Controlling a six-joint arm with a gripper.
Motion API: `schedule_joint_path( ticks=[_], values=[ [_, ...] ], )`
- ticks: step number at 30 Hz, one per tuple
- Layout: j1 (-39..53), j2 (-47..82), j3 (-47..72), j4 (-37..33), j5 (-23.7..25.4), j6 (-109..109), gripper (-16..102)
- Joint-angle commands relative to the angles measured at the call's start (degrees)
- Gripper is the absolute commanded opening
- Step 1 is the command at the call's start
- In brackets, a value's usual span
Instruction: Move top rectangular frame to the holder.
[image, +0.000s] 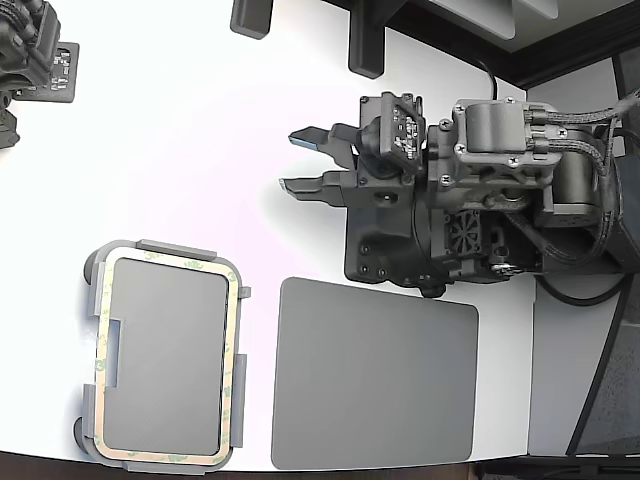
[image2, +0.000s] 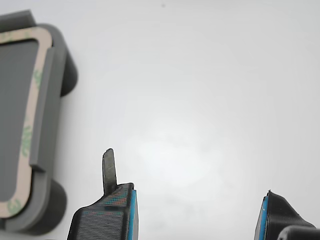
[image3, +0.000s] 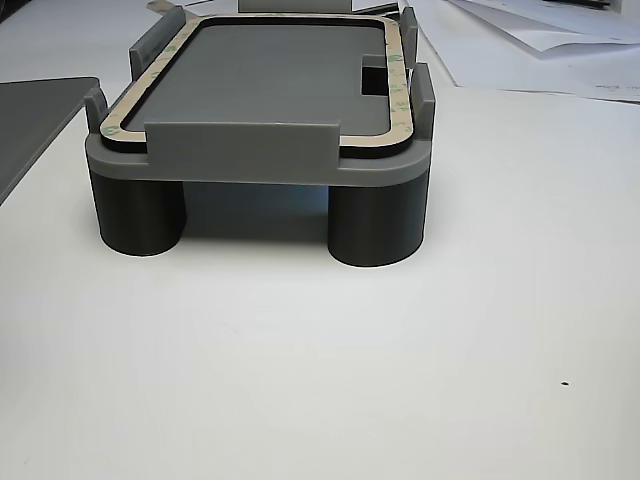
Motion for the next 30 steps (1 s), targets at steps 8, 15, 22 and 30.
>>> schedule_joint_path(
  ticks=[8,15,22,30],
  values=[
    [-0.5,10.3,1.8,1.0,2.2,1.6,100],
    [-0.8,9.5,1.8,0.7,1.0,1.0,100],
    [-0.9,10.2,1.8,1.0,3.1,2.3,100],
    [-0.9,10.2,1.8,1.0,3.1,2.3,100]
  ],
)
